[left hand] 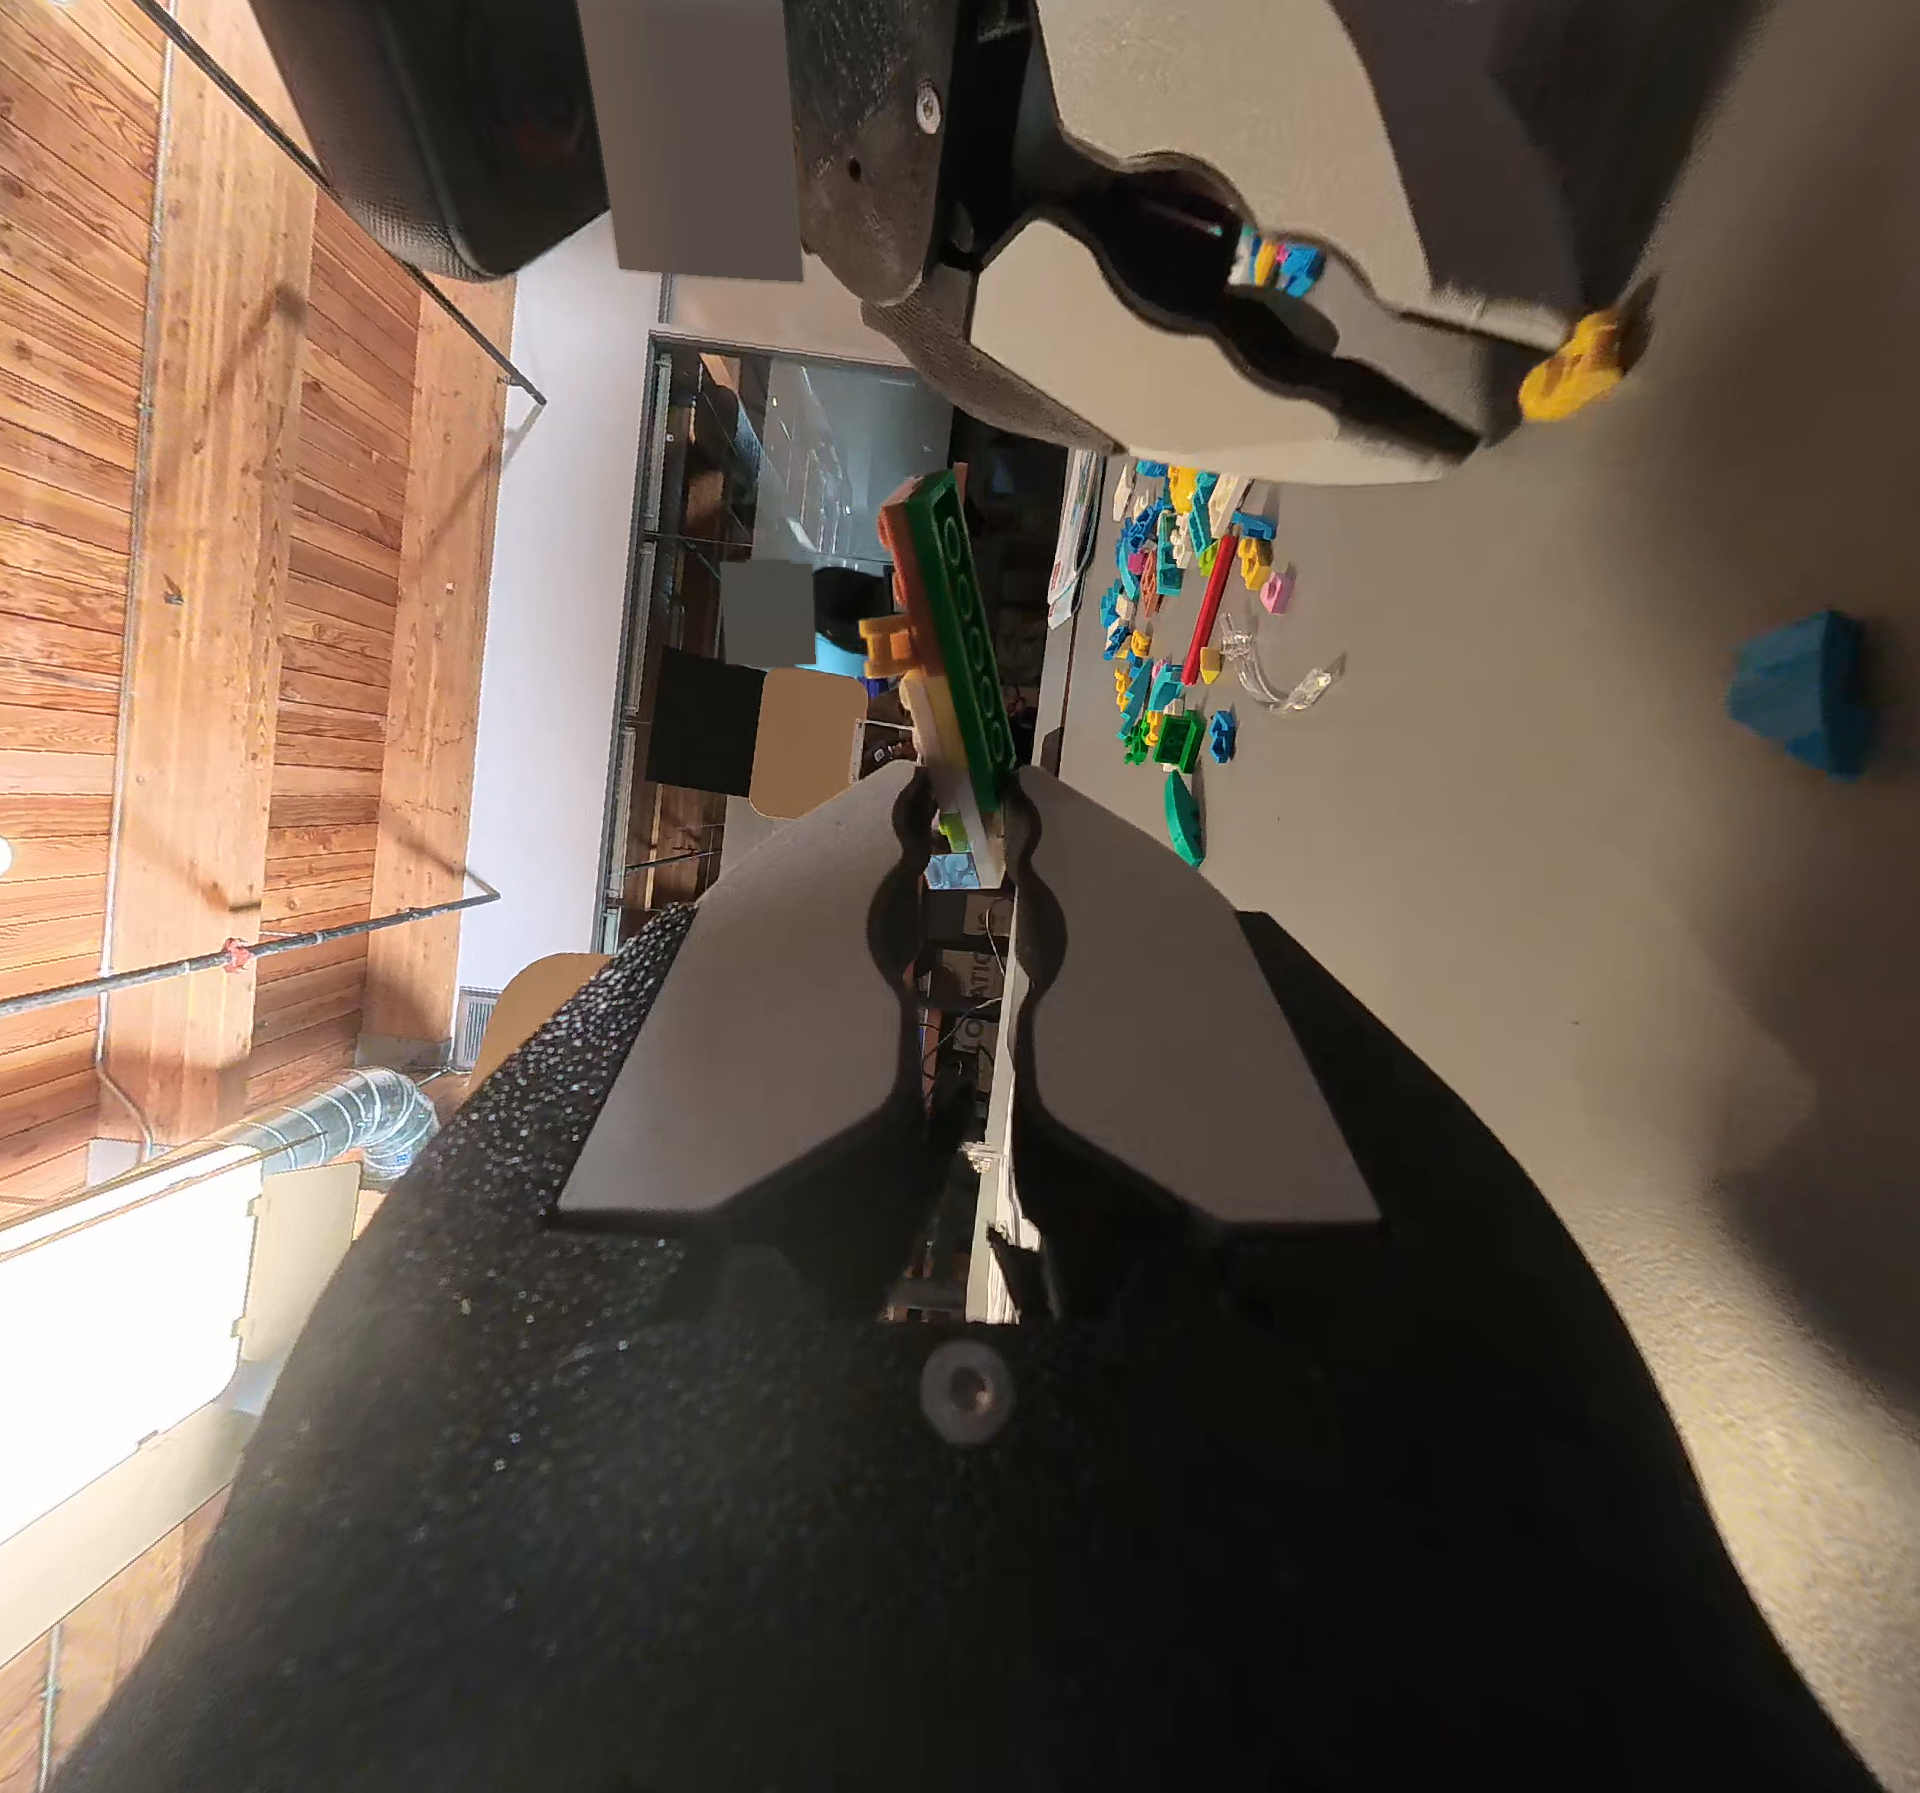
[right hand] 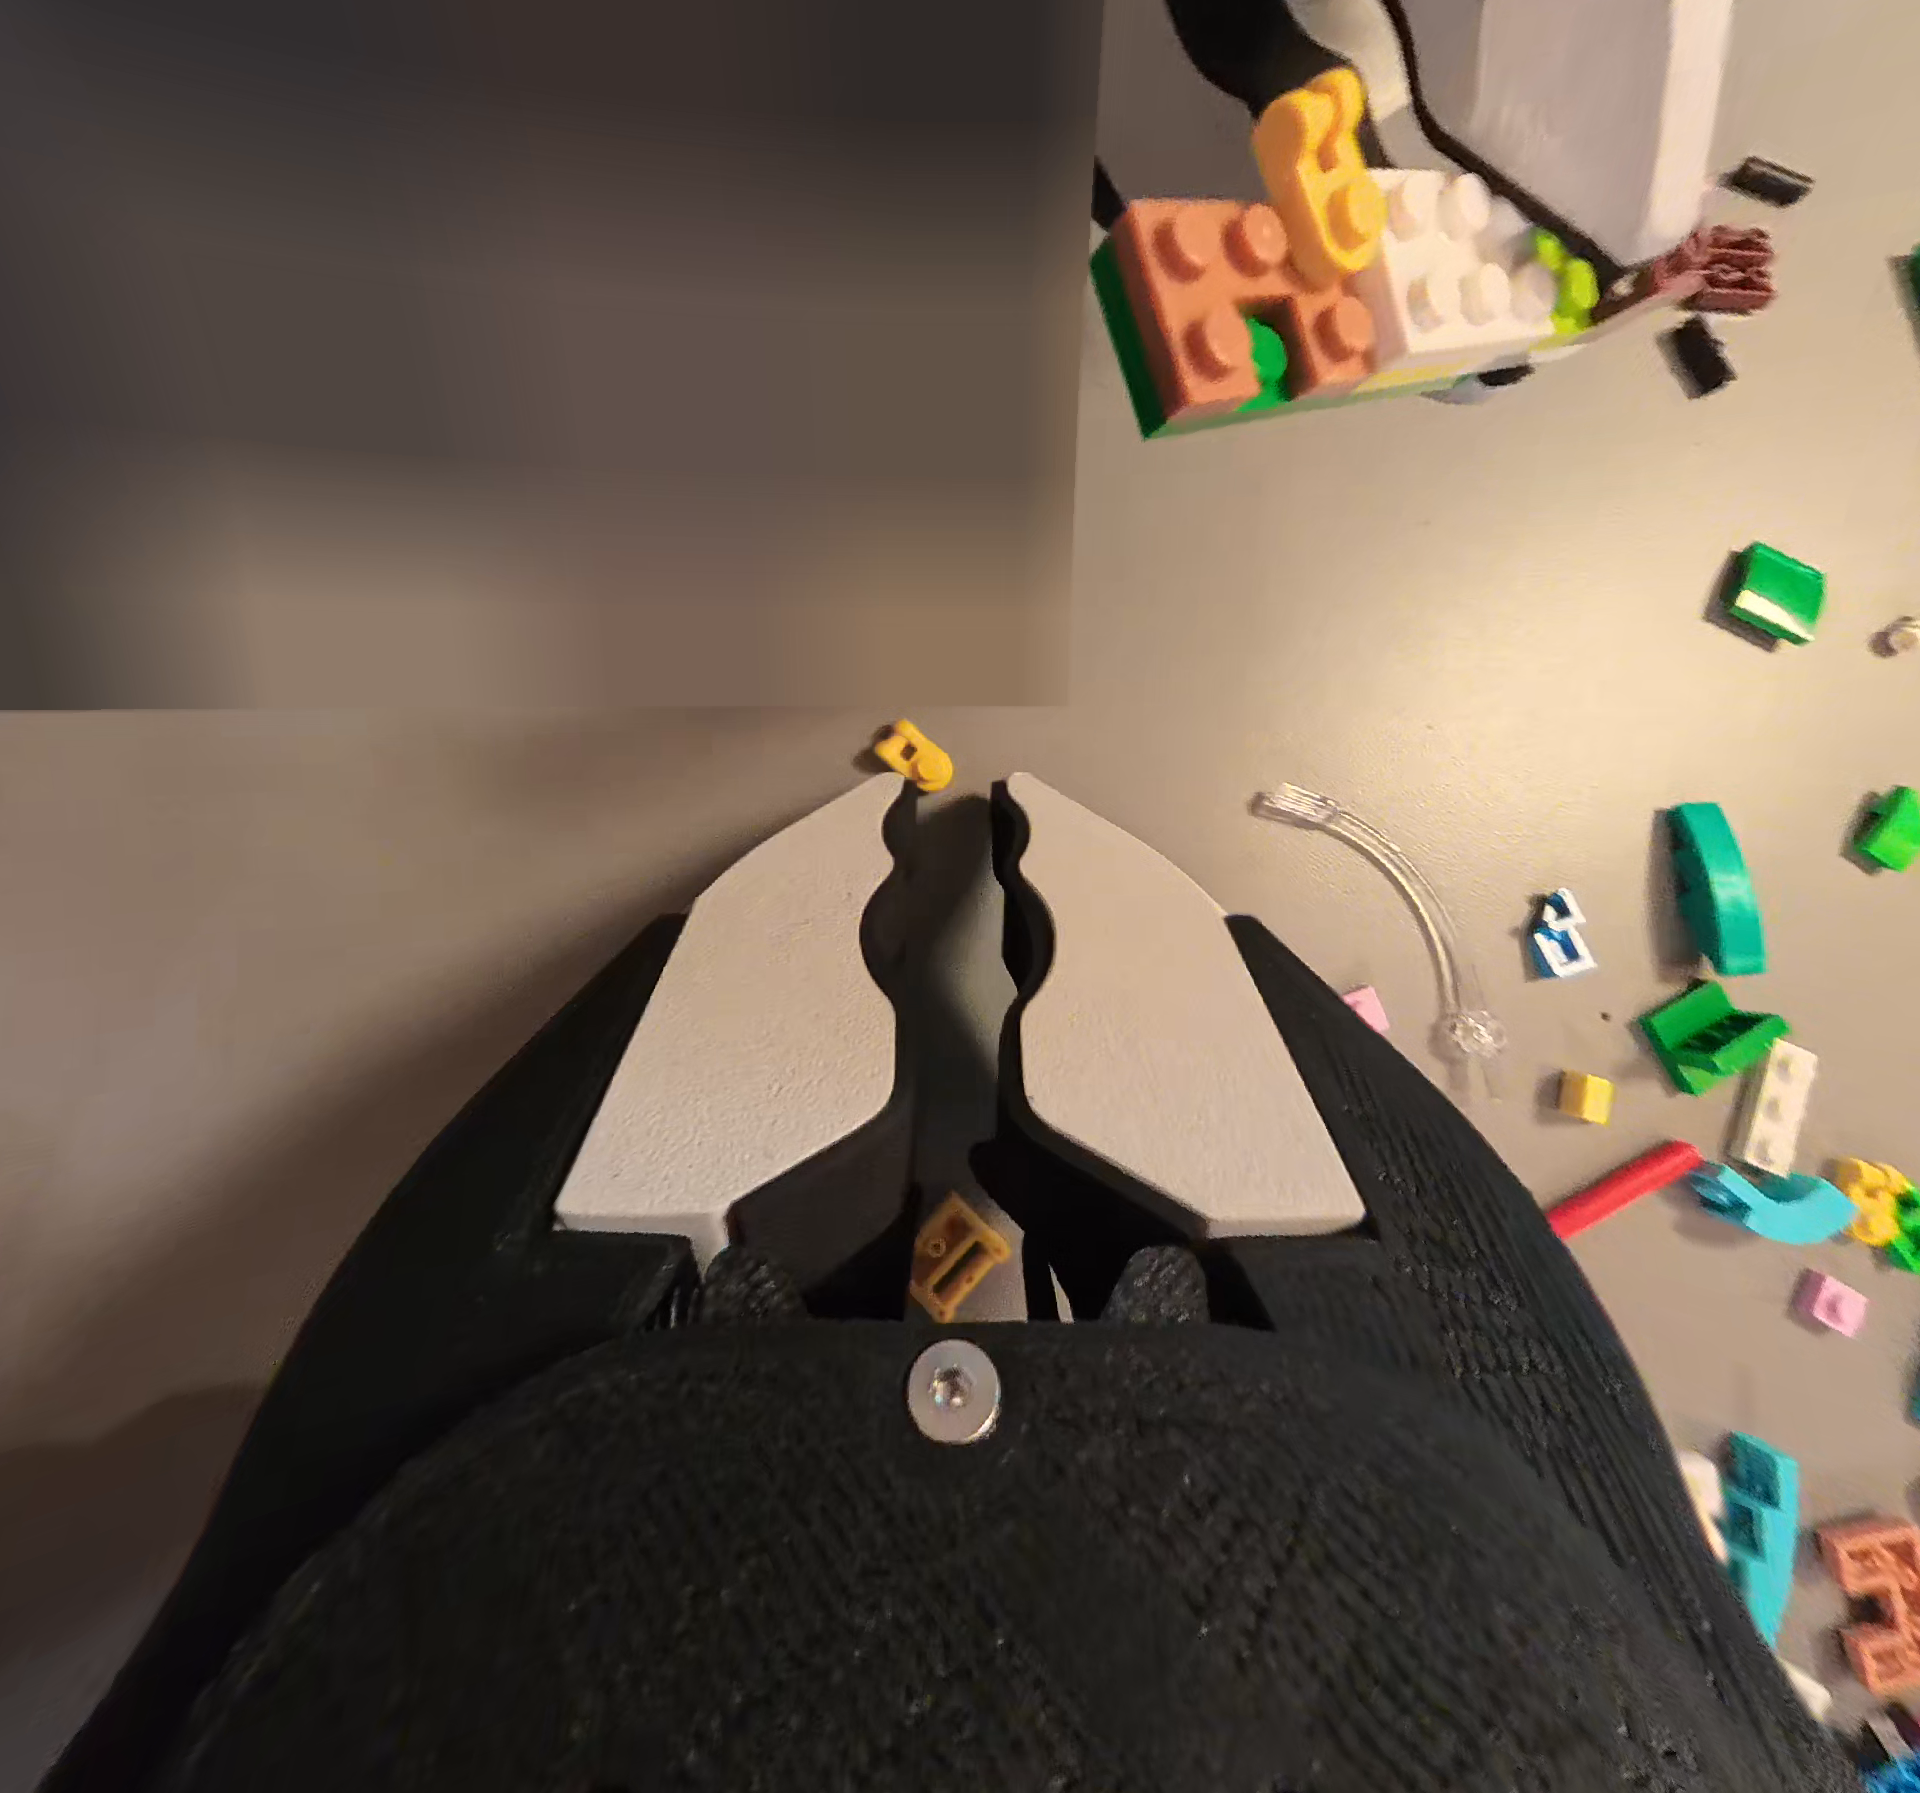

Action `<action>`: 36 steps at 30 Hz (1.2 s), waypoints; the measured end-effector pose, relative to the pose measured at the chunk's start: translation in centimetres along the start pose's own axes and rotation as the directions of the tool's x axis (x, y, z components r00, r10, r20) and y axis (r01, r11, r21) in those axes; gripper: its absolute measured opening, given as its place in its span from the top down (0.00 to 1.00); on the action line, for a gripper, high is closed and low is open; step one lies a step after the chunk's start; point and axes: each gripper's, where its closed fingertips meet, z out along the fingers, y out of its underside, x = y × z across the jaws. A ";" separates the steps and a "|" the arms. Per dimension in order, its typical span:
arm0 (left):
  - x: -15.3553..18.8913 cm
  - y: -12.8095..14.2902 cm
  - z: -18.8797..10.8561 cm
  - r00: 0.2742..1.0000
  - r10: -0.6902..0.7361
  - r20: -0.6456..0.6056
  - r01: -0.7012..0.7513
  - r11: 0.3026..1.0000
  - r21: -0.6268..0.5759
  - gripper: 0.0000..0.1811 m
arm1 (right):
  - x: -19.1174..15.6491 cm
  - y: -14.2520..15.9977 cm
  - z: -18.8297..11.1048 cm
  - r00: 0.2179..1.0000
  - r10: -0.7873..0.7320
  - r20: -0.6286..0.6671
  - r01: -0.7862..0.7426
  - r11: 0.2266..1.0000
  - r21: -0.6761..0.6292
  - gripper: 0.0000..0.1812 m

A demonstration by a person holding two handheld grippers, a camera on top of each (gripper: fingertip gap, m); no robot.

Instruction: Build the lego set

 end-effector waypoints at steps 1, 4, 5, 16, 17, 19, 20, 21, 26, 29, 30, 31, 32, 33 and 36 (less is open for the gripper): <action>0.0 0.0 0.0 1.000 0.000 0.001 0.000 1.000 0.000 0.93 | 0.5 0.0 0.0 0.999 0.011 -0.036 -0.011 1.000 -0.005 0.93; -0.1 0.2 0.0 1.000 0.008 0.007 -0.008 1.000 -0.018 0.93 | 2.3 -0.1 -0.2 0.976 0.087 -0.199 -0.090 0.996 -0.003 0.98; -0.4 0.4 0.0 1.000 0.019 0.024 -0.018 0.999 -0.037 0.93 | 2.8 0.0 -0.5 0.956 0.137 -0.260 -0.139 0.990 0.011 0.98; -1.0 1.2 0.3 0.991 0.120 0.063 -0.110 0.983 -0.145 0.93 | 0.0 -1.0 -0.9 0.610 0.615 -0.499 -0.580 0.776 0.248 0.92; -0.9 1.2 0.3 0.990 0.125 0.059 -0.115 0.982 -0.147 0.93 | -0.1 -0.9 -0.8 0.594 0.620 -0.513 -0.591 0.769 0.244 0.91; -0.8 1.3 0.3 0.989 0.135 0.054 -0.126 0.980 -0.153 0.93 | -0.2 -1.1 -0.4 0.581 0.639 -0.504 -0.613 0.751 0.245 0.90; -0.8 1.2 0.4 0.989 0.139 0.052 -0.130 0.980 -0.151 0.93 | -0.2 -1.1 -0.2 0.572 0.643 -0.509 -0.621 0.745 0.244 0.90; -0.7 1.2 0.4 0.989 0.142 0.050 -0.133 0.980 -0.151 0.93 | -0.1 -1.0 -0.2 0.559 0.641 -0.525 -0.625 0.743 0.241 0.91; -0.6 1.3 0.3 0.987 0.152 0.044 -0.143 0.977 -0.155 0.93 | -0.1 -0.6 0.0 0.541 0.609 -0.581 -0.641 0.745 0.183 0.92; -0.5 1.0 0.3 0.986 0.163 0.040 -0.156 0.977 -0.145 0.93 | -0.2 -0.2 0.1 0.546 0.601 -0.583 -0.652 0.743 0.154 0.93; -0.4 1.0 0.3 0.986 0.165 0.037 -0.158 0.978 -0.139 0.93 | -0.2 -0.3 0.2 0.556 0.598 -0.577 -0.650 0.746 0.147 0.96; -0.4 0.8 0.3 0.986 0.166 0.034 -0.160 0.978 -0.130 0.93 | -0.3 -0.3 0.2 0.565 0.594 -0.572 -0.646 0.750 0.142 0.96; -0.4 0.6 0.3 0.985 0.166 0.037 -0.161 0.980 -0.116 0.93 | -0.3 -0.3 0.2 0.579 0.588 -0.565 -0.639 0.758 0.133 0.96; -0.5 0.3 0.2 0.986 0.163 0.046 -0.158 0.982 -0.099 0.93 | -0.3 -0.3 0.0 0.599 0.577 -0.555 -0.626 0.770 0.125 0.97; -0.3 -0.6 0.0 0.988 0.149 0.042 -0.148 0.988 -0.034 0.93 | 0.9 -0.9 -2.6 0.645 0.545 -0.537 -0.538 0.822 0.187 1.00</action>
